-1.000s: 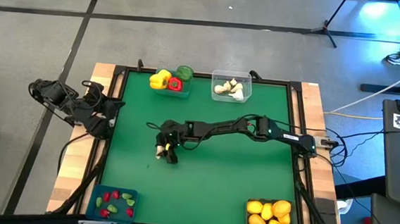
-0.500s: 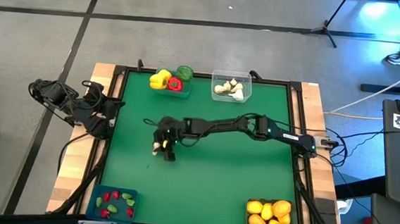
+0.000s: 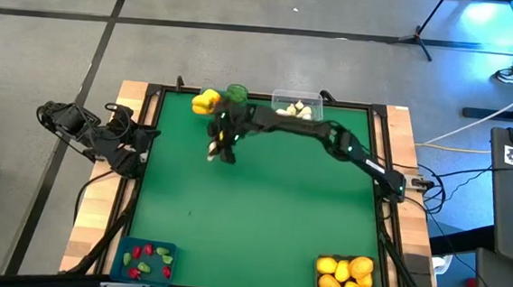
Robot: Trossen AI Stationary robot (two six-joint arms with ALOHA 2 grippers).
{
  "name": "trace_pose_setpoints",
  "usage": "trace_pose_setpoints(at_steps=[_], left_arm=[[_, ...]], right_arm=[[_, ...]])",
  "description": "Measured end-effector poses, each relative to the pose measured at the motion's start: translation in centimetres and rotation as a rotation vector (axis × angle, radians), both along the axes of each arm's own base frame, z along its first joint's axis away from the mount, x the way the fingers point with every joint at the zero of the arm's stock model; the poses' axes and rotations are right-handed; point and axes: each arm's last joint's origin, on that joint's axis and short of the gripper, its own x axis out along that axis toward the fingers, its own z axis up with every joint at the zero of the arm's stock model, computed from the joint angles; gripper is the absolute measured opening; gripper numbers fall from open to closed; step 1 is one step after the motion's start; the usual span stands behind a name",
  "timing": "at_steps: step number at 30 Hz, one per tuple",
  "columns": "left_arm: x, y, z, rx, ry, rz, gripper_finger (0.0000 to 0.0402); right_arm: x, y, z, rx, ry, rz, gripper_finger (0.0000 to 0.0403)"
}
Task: Sort produce into baskets
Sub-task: Put the garlic into the transparent bin
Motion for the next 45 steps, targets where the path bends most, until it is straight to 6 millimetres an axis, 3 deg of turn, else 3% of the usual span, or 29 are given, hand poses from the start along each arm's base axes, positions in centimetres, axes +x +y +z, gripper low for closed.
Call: trace_pose_setpoints(at_steps=[13, 17, 23, 35, 41, 45], left_arm=[[0.0, 0.0, 0.0, 0.025, 0.012, -0.011, 0.0208], [0.0, 0.0, 0.0, 0.025, 0.013, -0.012, 0.0208], [0.0, 0.0, 0.0, 0.025, 0.013, -0.012, 0.0208], [0.0, 0.0, 0.0, 0.038, 0.022, -0.021, 0.0208], [0.0, 0.0, 0.0, 0.053, 0.025, -0.021, 0.0208], [0.0, 0.0, 0.0, 0.051, 0.021, -0.016, 0.0208]], right_arm=[[-8.9, -8.2, 8.3, -0.088, 0.154, -0.098, 0.0117], [-11.8, -10.6, 9.7, -0.084, 0.215, -0.155, 0.0117], [-15.9, -14.3, 9.1, 0.004, 0.389, -0.256, 0.0117], [-21.1, -19.9, 8.6, 0.015, 0.534, -0.513, 0.0117], [-21.8, -21.6, 6.7, -0.019, 0.603, -0.710, 0.0117], [-20.9, -21.1, 4.7, -0.006, 0.624, -0.730, 0.0118]])
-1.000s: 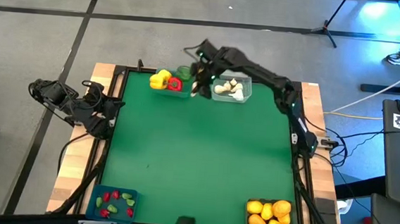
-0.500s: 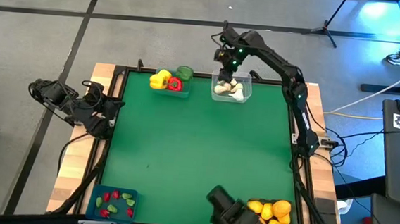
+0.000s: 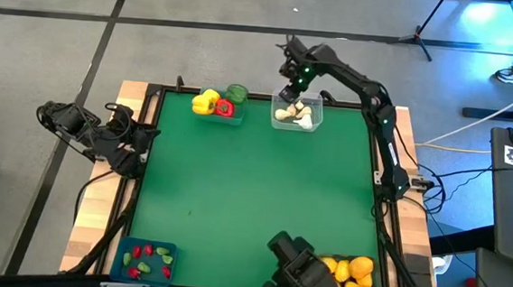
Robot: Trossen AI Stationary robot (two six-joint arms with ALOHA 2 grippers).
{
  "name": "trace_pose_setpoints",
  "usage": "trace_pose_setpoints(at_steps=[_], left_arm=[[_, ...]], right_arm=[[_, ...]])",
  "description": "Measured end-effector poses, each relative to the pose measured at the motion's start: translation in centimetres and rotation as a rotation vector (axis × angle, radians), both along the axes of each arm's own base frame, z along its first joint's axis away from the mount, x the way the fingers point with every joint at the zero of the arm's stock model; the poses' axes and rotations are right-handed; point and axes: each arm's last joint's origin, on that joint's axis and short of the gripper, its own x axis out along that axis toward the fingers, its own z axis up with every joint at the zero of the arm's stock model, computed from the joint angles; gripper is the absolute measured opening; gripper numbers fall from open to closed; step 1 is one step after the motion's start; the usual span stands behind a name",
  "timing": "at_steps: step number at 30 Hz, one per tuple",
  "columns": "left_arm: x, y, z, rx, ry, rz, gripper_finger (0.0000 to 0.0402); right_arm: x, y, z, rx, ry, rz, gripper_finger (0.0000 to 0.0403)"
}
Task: Sort produce into baskets
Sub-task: Put the garlic into the transparent bin, then return to Home Position
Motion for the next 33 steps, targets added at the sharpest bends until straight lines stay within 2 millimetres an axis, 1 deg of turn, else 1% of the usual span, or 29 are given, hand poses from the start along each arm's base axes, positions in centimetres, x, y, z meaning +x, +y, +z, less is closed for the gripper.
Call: trace_pose_setpoints(at_steps=[4, 9, 14, 19, 24, 29, 31, 33], left_arm=[[0.0, 0.0, 0.0, 0.000, 0.000, 0.000, 0.0208], [0.0, 0.0, 0.0, 0.005, 0.001, -0.001, 0.0208], [0.0, 0.0, 0.0, 0.005, 0.002, -0.001, 0.0208], [0.0, 0.0, 0.0, 0.006, 0.002, -0.001, 0.0208], [0.0, 0.0, 0.0, 0.006, 0.003, -0.001, 0.0208], [0.0, 0.0, 0.0, 0.006, 0.002, -0.002, 0.0208], [0.0, 0.0, 0.0, 0.006, 0.002, -0.001, 0.0208], [0.0, 0.0, 0.0, 0.003, 0.000, 0.001, 0.0208]], right_arm=[[0.9, 1.0, -1.2, -0.027, 0.051, 0.005, 0.0118], [2.0, 2.1, -1.2, -0.077, 0.080, 0.053, 0.0126], [2.6, 2.8, -1.3, -0.095, 0.094, 0.071, 0.0173], [2.7, 2.9, -1.2, -0.136, 0.119, 0.061, 0.0224], [2.6, 2.8, -1.3, -0.140, 0.135, 0.050, 0.0253], [2.5, 2.9, -0.2, -0.132, 0.130, 0.024, 0.0260], [2.5, 3.0, 1.0, -0.140, 0.098, 0.016, 0.0261], [2.4, 3.1, 3.0, -0.175, 0.048, 0.009, 0.0261]])
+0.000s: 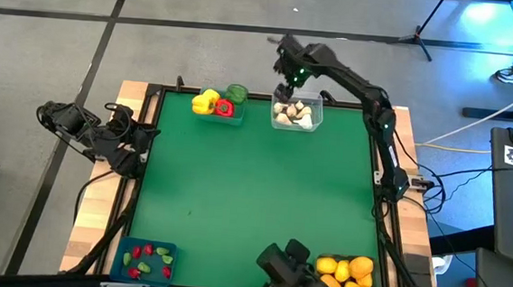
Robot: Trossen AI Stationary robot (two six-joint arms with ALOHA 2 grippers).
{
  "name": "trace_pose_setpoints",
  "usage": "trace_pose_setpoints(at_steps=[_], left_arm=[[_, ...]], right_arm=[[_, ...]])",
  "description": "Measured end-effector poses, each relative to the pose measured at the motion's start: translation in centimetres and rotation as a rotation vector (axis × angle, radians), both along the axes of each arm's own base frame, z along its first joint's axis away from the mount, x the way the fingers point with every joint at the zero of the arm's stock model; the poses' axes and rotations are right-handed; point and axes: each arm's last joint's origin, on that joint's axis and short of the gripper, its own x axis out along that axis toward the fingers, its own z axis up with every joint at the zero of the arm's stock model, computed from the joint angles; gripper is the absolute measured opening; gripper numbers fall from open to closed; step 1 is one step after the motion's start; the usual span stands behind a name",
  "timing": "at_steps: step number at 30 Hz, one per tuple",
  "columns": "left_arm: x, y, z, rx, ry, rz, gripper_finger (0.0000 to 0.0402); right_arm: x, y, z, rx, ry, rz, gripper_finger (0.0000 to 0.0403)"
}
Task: Sort produce into baskets
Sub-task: Return to Home Position
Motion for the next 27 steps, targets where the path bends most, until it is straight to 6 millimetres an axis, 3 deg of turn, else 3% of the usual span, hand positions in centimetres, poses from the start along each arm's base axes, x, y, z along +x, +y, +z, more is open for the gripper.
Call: trace_pose_setpoints(at_steps=[7, 11, 16, 21, 27], left_arm=[[0.1, 0.0, 0.1, 0.003, -0.018, 0.011, 0.0208], [0.0, 0.0, 0.1, 0.010, -0.011, 0.009, 0.0208], [0.0, 0.0, 0.1, -0.002, -0.020, 0.018, 0.0208], [0.1, 0.0, 0.1, -0.017, -0.038, 0.032, 0.0208], [0.8, -0.3, 1.0, 0.005, -0.134, 0.019, 0.0208]], right_arm=[[-2.7, 2.6, 10.6, -0.119, -0.324, 0.105, 0.0261], [-6.7, 6.4, 16.8, -0.173, -0.486, 0.265, 0.0261], [-12.6, 11.1, 22.6, -0.339, -0.567, 0.257, 0.0261], [-19.1, 15.9, 26.4, -0.465, -0.623, 0.200, 0.0261], [-24.8, 20.9, 28.4, -0.455, -0.756, 0.202, 0.0261]])
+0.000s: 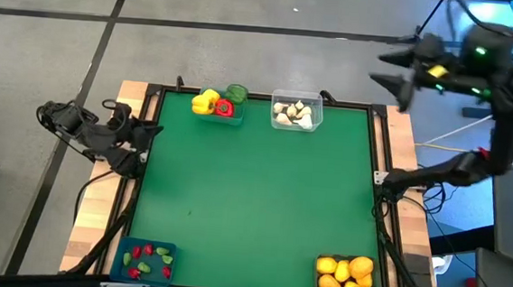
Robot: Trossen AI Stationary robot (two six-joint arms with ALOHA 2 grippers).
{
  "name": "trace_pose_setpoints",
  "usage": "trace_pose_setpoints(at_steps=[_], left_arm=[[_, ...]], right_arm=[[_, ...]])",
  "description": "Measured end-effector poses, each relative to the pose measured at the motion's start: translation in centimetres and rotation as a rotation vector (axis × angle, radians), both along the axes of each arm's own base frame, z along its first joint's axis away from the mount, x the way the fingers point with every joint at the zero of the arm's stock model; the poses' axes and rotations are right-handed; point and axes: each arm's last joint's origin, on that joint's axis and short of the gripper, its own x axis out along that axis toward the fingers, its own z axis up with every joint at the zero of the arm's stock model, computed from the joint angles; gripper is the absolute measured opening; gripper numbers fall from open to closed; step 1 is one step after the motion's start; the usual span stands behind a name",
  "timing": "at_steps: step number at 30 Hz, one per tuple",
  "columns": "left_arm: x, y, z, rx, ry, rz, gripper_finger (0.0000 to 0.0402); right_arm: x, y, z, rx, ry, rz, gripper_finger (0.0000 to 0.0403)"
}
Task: Sort produce into baskets
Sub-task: Return to Home Position
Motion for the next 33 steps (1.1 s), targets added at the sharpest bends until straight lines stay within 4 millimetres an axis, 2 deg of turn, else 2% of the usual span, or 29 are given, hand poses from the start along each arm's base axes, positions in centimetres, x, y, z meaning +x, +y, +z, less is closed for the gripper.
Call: trace_pose_setpoints(at_steps=[5, 9, 14, 17, 19, 23, 29, 33], left_arm=[[0.8, -0.3, 1.3, 0.103, -0.059, -0.059, 0.0208], [1.2, -0.5, 2.2, 0.185, -0.083, -0.105, 0.0208], [1.2, -0.6, 2.9, 0.240, -0.106, -0.134, 0.0208], [1.1, -0.5, 3.4, 0.241, -0.150, -0.134, 0.0208], [0.9, -0.4, 3.6, 0.241, -0.183, -0.138, 0.0208], [0.3, -0.2, 4.3, 0.248, -0.259, -0.156, 0.0208], [-1.1, 0.4, 5.2, 0.285, -0.387, -0.212, 0.0208], [-2.1, 0.8, 5.1, 0.282, -0.431, -0.214, 0.0208]], right_arm=[[-4.9, 4.2, 0.3, 0.024, -0.097, 0.041, 0.0261], [-8.4, 7.1, -0.5, 0.008, -0.177, 0.059, 0.0261], [-10.3, 8.9, -3.2, -0.082, -0.321, 0.130, 0.0261], [-11.0, 9.5, -5.9, -0.130, -0.422, 0.146, 0.0261], [-10.6, 9.1, -8.2, -0.124, -0.480, 0.152, 0.0261], [-8.4, 7.4, -13.1, -0.041, -0.554, 0.165, 0.0261], [-4.5, 4.8, -19.8, 0.107, -0.687, 0.335, 0.0261], [-3.1, 3.8, -23.1, 0.188, -0.782, 0.394, 0.0261]])
